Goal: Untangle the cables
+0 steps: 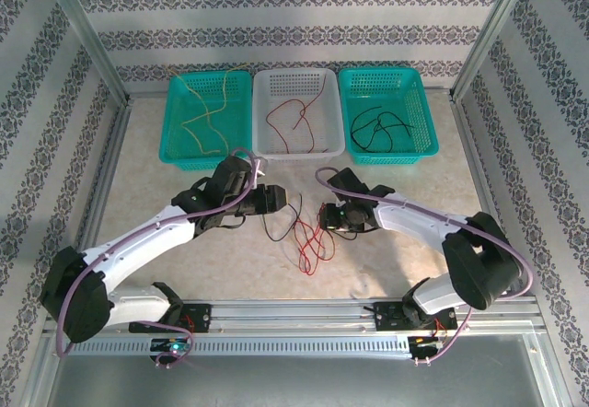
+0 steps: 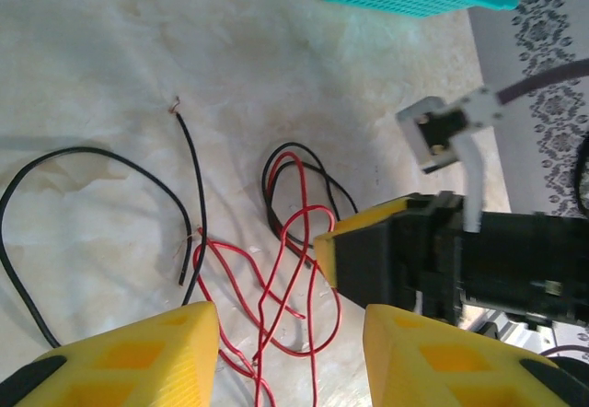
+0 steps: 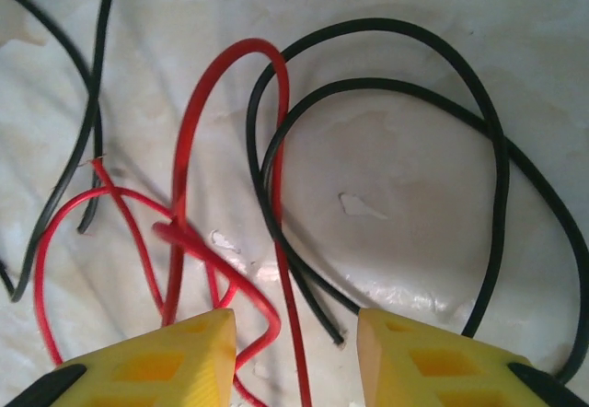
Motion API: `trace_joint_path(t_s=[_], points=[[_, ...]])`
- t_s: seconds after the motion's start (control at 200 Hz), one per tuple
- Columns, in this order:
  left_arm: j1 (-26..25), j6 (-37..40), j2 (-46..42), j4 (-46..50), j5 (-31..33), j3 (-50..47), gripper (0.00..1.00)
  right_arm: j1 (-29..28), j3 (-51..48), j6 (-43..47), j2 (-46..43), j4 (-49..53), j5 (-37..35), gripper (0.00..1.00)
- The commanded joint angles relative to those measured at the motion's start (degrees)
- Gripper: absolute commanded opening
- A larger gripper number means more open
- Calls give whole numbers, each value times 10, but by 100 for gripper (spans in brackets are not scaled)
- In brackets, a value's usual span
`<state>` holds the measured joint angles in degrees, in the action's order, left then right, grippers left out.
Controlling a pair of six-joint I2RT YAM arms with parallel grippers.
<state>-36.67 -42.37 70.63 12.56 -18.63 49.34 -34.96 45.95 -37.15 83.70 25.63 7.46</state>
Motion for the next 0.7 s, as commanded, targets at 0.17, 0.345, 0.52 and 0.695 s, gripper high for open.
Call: trace_joint_path(t_s=[0.17, 0.345, 0.52, 0.695], points=[[4, -4, -11, -14, -19, -8, 49, 9, 41, 26, 41, -14, 4, 36], [4, -3, -11, -29, -33, -14, 58, 9, 39, 30, 27, -12, 8, 2], [1, -1, -5, -58, -56, -11, 65, -14, 28, 31, -88, 6, -5, 0], [-26, 12, 32, -114, -87, 11, 73, -56, 68, 56, -208, 44, -28, 0]])
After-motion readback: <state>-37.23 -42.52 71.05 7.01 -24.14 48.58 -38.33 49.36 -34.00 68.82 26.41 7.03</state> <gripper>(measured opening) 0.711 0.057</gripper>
